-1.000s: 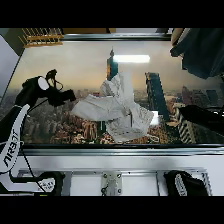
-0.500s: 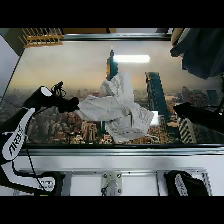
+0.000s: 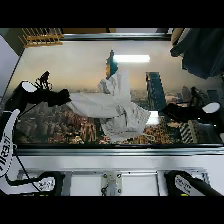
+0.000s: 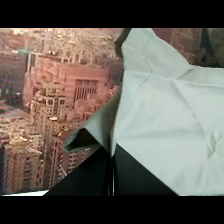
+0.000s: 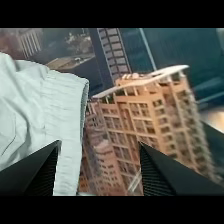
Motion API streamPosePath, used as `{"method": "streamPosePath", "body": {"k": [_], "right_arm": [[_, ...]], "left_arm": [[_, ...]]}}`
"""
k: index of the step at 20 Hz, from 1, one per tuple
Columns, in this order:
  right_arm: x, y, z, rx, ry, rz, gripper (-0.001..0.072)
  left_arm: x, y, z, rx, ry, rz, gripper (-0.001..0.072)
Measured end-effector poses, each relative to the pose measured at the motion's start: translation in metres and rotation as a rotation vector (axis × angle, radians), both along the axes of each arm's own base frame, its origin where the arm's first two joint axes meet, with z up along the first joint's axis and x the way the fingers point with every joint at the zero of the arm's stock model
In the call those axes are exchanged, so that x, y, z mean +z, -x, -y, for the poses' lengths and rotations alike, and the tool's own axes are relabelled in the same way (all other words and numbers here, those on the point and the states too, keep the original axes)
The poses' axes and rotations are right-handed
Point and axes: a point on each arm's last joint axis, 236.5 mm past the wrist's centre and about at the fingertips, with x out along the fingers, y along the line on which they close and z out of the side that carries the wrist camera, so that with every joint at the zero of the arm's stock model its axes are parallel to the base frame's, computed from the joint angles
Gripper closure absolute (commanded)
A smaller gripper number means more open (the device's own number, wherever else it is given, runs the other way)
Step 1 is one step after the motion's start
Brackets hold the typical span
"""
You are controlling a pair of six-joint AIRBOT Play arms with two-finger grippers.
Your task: Fold the clothes and pants, and hang the long-sleeved shirts on hangers.
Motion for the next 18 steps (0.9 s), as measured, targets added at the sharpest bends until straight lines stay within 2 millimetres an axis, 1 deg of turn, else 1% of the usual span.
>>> {"method": "streamPosePath", "body": {"k": [2,3,5,6,7,8,9,10,12,13,14,15,16,17,18], "right_arm": [[-0.028,-0.007,-0.026,0.039,-0.044,-0.037,0.0189],[-0.039,-0.010,-0.041,0.057,-0.066,-0.046,0.0189],[-0.054,-0.016,-0.070,0.089,-0.099,-0.046,0.0189],[-0.058,-0.019,-0.082,0.097,-0.110,-0.039,0.0191],[-0.061,-0.023,-0.092,0.100,-0.116,-0.026,0.0266],[-0.063,-0.025,-0.098,0.106,-0.112,-0.016,0.0428],[-0.067,-0.026,-0.102,0.110,-0.106,-0.011,0.0635],[-0.069,-0.027,-0.105,0.119,-0.098,-0.007,0.0692],[-0.060,-0.036,-0.109,0.141,-0.086,0.038,0.0693],[-0.047,-0.045,-0.108,0.155,-0.078,0.079,0.0693],[-0.025,-0.058,-0.106,0.170,-0.065,0.143,0.0693],[0.006,-0.072,-0.102,0.192,-0.046,0.217,0.0693],[0.045,-0.085,-0.096,0.217,-0.023,0.304,0.0693],[0.088,-0.095,-0.091,0.235,-0.002,0.393,0.0693],[0.135,-0.101,-0.085,0.250,0.021,0.485,0.0693]], "left_arm": [[0.006,0.001,-0.001,-0.004,-0.001,0.011,0.0699],[0.008,0.002,-0.001,-0.004,0.000,0.013,0.0699],[0.011,0.002,-0.001,-0.006,0.000,0.018,0.0699],[0.011,0.002,-0.001,-0.007,0.000,0.019,0.0699],[0.012,0.002,-0.001,-0.007,0.000,0.020,0.0699],[0.012,0.002,-0.001,-0.007,0.000,0.021,0.0699],[0.012,0.003,-0.001,-0.008,0.000,0.021,0.0699],[0.012,0.003,-0.001,-0.008,0.000,0.021,0.0700],[0.018,0.001,-0.003,-0.004,-0.002,0.034,0.0700],[0.028,-0.002,-0.007,0.003,-0.006,0.059,0.0700],[0.045,-0.008,-0.012,0.012,-0.013,0.101,0.0700],[0.069,-0.014,-0.018,0.022,-0.022,0.157,0.0700],[0.103,-0.019,-0.024,0.032,-0.033,0.233,0.0700],[0.139,-0.020,-0.030,0.038,-0.047,0.311,0.0700],[0.181,-0.016,-0.033,0.042,-0.063,0.401,0.0700]]}}
